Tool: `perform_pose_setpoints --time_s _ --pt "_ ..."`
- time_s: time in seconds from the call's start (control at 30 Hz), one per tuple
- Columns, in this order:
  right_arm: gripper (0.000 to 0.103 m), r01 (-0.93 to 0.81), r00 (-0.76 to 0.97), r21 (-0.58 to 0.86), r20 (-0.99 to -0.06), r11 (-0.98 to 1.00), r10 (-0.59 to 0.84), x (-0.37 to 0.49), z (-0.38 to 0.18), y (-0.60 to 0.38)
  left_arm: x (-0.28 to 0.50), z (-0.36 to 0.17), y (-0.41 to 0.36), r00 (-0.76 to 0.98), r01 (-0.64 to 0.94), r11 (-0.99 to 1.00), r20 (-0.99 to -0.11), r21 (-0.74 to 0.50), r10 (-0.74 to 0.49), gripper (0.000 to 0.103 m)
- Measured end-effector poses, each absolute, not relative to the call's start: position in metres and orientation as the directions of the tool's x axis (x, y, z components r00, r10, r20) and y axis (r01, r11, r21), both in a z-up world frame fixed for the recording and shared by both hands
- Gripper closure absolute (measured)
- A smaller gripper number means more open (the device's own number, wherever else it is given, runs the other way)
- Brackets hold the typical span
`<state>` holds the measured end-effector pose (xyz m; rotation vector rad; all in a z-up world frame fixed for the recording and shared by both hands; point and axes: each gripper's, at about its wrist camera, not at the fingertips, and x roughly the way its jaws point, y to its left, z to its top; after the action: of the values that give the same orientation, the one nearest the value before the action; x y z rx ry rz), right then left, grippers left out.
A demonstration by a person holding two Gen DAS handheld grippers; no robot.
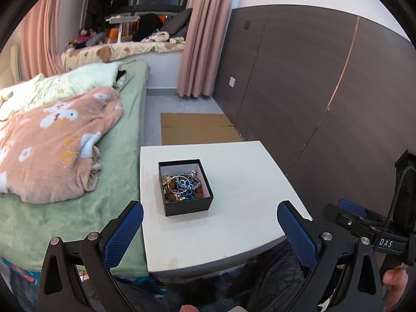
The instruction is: Organize jewelry
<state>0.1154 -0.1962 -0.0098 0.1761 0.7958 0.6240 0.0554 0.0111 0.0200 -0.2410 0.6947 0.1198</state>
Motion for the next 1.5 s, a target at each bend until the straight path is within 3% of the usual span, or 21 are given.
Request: perform_pose_setpoints --time_s 0.7,1.5 --pt "0.000 -0.508 0.569 0.332 -0.563 0.795 0.599 0.038 0.015 -0.222 -0.024 0.038 -0.023 0.801 -0.179 0.978 -0.592 -0.106 0.082 0.000" --pt "0.000 -0.533 0.577 0.313 -0.546 0.786 0.608 0.014 0.021 -0.228 -0.049 0.042 -0.034 0.821 -0.181 0.978 -0.563 -0.108 0.090 0.000"
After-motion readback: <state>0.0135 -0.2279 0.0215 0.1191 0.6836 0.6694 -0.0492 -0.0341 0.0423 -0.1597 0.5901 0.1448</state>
